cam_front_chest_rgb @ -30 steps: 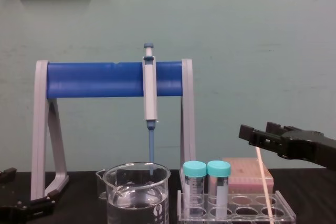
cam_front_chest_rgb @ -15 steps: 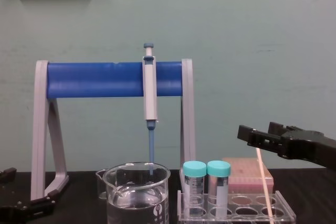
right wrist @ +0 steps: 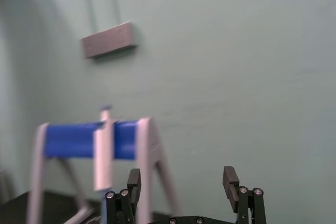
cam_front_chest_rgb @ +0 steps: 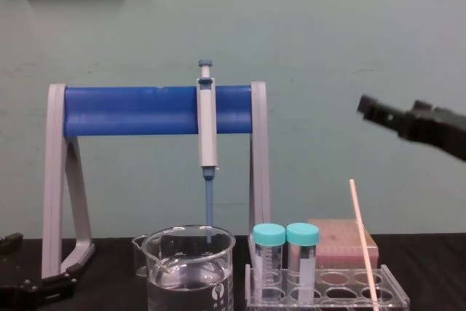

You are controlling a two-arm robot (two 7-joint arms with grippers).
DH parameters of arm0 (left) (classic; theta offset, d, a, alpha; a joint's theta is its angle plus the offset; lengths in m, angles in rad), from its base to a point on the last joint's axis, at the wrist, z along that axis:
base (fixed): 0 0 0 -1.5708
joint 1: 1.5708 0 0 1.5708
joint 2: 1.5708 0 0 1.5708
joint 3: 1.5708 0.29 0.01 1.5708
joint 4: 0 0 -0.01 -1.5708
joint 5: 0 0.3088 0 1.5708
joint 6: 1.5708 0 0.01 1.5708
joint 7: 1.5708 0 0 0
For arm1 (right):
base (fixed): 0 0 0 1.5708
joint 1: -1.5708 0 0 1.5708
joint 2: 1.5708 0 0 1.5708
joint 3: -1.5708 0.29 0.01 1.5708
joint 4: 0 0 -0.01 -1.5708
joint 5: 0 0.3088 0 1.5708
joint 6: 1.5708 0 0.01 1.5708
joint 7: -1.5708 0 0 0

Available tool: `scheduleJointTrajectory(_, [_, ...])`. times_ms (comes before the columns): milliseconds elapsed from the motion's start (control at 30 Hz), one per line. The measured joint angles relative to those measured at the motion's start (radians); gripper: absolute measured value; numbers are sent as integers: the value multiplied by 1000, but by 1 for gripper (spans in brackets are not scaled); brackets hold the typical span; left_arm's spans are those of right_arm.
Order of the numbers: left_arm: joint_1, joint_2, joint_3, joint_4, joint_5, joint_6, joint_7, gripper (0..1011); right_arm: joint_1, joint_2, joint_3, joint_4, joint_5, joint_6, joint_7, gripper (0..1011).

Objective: Hold the thermometer with one hand and immerse one end into the beaker, then reinsert it into the test tube rack.

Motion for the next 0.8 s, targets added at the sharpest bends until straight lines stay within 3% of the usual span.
scheduleJointTrajectory(200, [0,0,0,0,0,0,0,1004,-20,-57,44,-46,-99,65,-220,1003])
scheduleJointTrajectory(367, [0,0,0,0,0,0,0,1004,-26,-87,66,-24,-135,99,-295,1002])
scheduleJointTrajectory(533, [0,0,0,0,0,0,0,1004,-29,-105,75,24,-144,139,-307,1003])
scheduleJointTrajectory(800, [0,0,0,0,0,0,0,1004,-30,-110,66,69,-133,203,-252,1003])
